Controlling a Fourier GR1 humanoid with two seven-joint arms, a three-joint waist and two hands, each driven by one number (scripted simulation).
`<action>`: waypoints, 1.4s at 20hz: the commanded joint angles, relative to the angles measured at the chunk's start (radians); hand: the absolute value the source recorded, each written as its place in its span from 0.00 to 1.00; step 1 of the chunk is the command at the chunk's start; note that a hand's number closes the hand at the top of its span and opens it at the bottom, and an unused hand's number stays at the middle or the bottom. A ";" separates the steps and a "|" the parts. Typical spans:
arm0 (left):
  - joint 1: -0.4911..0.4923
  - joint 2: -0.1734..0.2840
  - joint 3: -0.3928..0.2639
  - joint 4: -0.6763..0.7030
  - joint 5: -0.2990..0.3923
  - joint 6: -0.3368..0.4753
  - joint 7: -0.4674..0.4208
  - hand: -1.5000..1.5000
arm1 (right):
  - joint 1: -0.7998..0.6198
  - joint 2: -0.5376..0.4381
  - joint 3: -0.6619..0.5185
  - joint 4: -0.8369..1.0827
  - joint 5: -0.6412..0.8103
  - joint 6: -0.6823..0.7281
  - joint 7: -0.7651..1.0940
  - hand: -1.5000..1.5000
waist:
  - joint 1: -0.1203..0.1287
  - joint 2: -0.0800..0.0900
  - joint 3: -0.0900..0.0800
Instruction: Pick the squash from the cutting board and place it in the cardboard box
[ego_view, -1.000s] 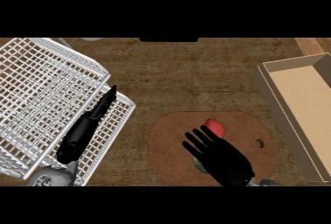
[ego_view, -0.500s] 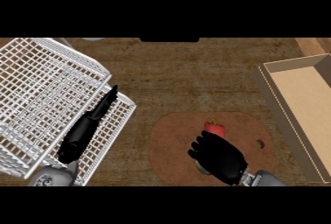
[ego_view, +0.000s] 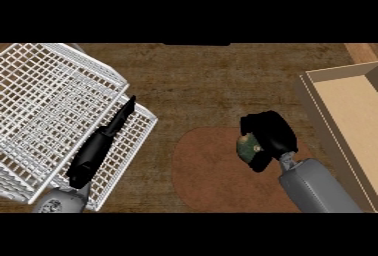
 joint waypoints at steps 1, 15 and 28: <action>-0.074 0.041 0.057 -0.032 0.009 -0.008 0.028 0.50 | -0.134 0.082 -0.206 0.165 -0.061 -0.024 0.167 1.00 | 0.032 0.000 0.008; -0.043 0.090 0.110 -0.008 0.032 -0.042 0.008 0.50 | -0.509 0.050 -0.313 0.308 0.111 -0.214 0.321 1.00 | -0.005 -0.022 0.005; -0.071 0.077 0.124 -0.046 0.037 -0.029 0.069 0.50 | -0.474 -0.137 -0.594 0.311 0.091 -0.417 0.460 1.00 | -0.017 -0.018 0.007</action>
